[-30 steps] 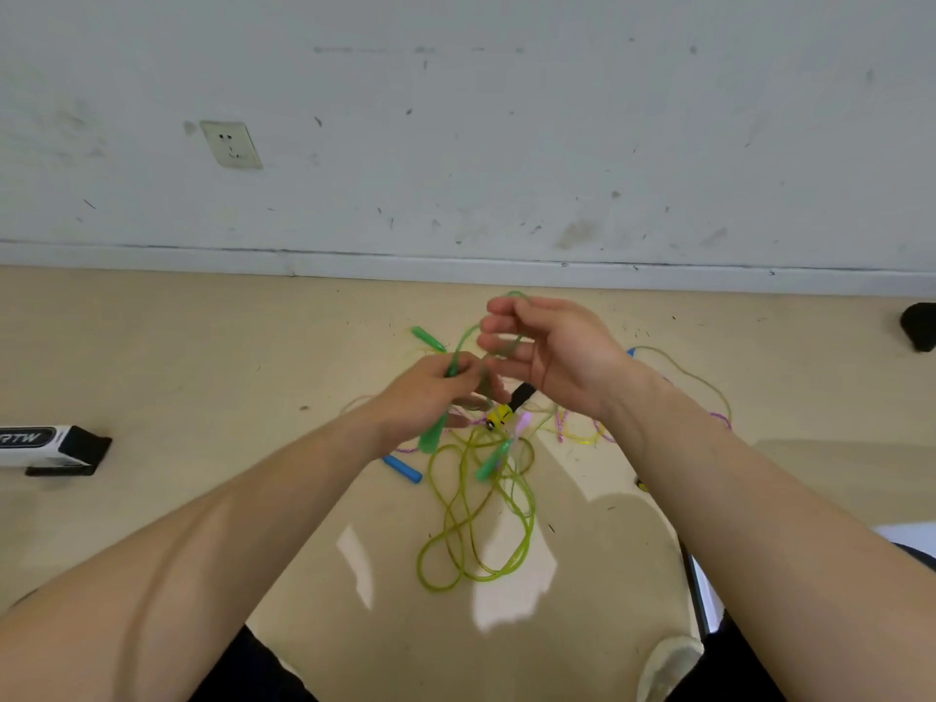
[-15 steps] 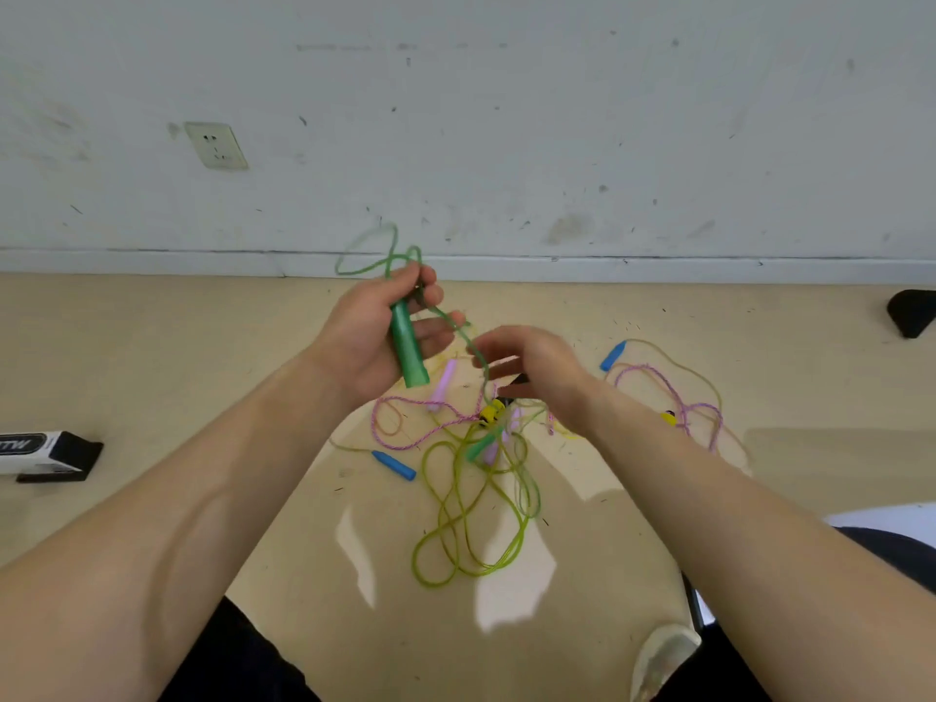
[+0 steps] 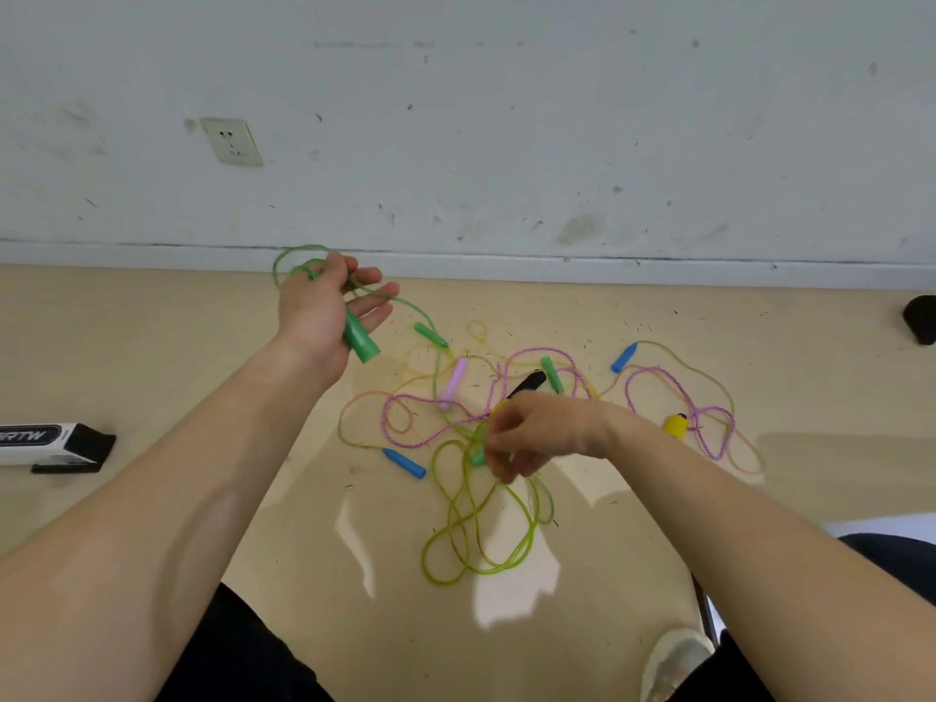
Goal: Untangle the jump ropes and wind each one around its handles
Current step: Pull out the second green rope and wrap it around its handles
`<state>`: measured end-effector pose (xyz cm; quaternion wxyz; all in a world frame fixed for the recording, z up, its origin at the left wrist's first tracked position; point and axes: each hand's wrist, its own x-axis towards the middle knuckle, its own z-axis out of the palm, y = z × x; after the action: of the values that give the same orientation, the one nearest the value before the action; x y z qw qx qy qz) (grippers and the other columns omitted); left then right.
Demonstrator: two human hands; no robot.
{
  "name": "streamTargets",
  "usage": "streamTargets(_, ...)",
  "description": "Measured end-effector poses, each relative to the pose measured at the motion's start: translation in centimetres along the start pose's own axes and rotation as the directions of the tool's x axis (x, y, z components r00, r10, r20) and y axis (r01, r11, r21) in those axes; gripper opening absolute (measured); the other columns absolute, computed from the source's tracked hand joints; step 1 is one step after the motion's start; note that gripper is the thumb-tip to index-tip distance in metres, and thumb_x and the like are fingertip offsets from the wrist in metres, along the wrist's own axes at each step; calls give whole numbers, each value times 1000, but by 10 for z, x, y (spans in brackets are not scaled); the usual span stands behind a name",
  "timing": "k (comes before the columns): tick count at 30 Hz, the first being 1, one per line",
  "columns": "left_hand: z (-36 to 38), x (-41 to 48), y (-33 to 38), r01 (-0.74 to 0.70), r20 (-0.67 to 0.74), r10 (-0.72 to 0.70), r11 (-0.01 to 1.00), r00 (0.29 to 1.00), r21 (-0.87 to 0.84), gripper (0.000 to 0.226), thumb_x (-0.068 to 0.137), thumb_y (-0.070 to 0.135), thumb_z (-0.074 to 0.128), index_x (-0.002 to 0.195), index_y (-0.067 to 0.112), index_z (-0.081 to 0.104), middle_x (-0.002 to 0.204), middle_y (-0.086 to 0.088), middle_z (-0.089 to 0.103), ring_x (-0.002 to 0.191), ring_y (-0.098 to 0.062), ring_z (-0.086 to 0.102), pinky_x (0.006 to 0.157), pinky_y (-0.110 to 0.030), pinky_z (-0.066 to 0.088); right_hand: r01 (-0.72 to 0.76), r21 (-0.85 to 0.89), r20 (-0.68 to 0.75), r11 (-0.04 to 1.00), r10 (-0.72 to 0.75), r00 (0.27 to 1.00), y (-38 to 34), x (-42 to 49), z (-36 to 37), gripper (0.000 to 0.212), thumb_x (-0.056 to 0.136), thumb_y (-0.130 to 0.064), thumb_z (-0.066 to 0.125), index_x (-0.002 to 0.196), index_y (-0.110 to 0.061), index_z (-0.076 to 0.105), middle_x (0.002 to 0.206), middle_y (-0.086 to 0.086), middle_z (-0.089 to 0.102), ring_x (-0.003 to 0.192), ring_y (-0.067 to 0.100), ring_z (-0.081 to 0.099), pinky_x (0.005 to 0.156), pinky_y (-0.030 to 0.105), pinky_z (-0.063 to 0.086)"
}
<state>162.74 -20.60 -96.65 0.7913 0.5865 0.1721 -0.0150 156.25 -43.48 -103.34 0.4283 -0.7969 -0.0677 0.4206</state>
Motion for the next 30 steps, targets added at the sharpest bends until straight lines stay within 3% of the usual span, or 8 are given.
streamTargets(5, 14, -13, -30, -126, 219, 15, 856, 976, 502, 21, 106, 21, 47, 103, 6, 62, 98, 0, 74, 98, -22, 70, 92, -42, 56, 316, 543, -234, 778, -222, 947, -37, -19, -20, 23, 106, -12, 43, 91, -8, 59, 84, 8, 71, 84, 28, 73, 70, 30, 59)
streamTargets(10, 37, -45, -69, -57, 444, -217, 849, 869, 526, 26, 100, 23, 57, 113, 2, 60, 98, 1, 74, 97, -16, 67, 95, -42, 48, 469, 783, -420, 409, -210, 883, -49, -31, -36, 23, 106, -11, 40, 93, -8, 58, 83, 6, 70, 80, 26, 74, 70, 32, 61)
streamTargets(14, 46, -59, -74, -101, 520, -229, 842, 823, 530, 25, 107, 22, 41, 99, 7, 59, 89, 1, 75, 93, -15, 71, 85, -27, 52, 542, 811, -518, 221, -163, 840, -50, -41, -48, 24, 106, -10, 39, 93, -8, 59, 80, 5, 70, 76, 22, 74, 68, 30, 61)
streamTargets(17, 49, -58, -64, -13, 528, -270, 882, 805, 470, 26, 108, 22, 40, 91, 11, 56, 70, -1, 59, 81, -27, 69, 83, -38, 54, 617, 776, -611, 132, -87, 787, -47, -45, -58, 24, 106, -10, 39, 94, -6, 59, 83, 8, 72, 80, 23, 75, 70, 31, 61)
streamTargets(19, 50, -56, -54, 76, 498, -294, 908, 816, 412, 27, 107, 26, 40, 90, 12, 56, 66, 1, 50, 70, -25, 67, 78, -43, 58, 633, 752, -644, 185, -1, 765, -42, -46, -64, 25, 107, -17, 41, 96, -4, 60, 86, 11, 74, 83, 24, 75, 69, 32, 61)
streamTargets(22, 51, -51, -32, 149, 445, -250, 957, 860, 248, 26, 107, 28, 39, 89, 14, 53, 65, 2, 44, 58, -22, 63, 68, -46, 61, 460, 736, -596, 496, 154, 788, -33, -47, -67, 39, 107, -31, 38, 94, -7, 65, 84, 10, 76, 75, 25, 75, 62, 32, 59)
streamTargets(24, 50, -47, -18, 177, 432, -217, 975, 876, 131, 27, 107, 31, 39, 88, 17, 52, 63, 5, 43, 56, -19, 60, 63, -43, 61, 336, 671, -587, 660, 197, 785, -29, -45, -61, 35, 102, -23, 38, 90, -7, 67, 81, 10, 75, 68, 25, 72, 60, 30, 57)
streamTargets(30, 48, -46, 3, 272, 389, -217, 958, 895, -92, 27, 107, 37, 40, 88, 20, 51, 63, 8, 44, 56, -12, 59, 60, -34, 59, 186, 275, -610, 943, 21, 792, -19, -17, -20, 32, 86, 6, 42, 98, -12, 66, 85, 3, 60, 78, 16, 55, 75, 33, 47)
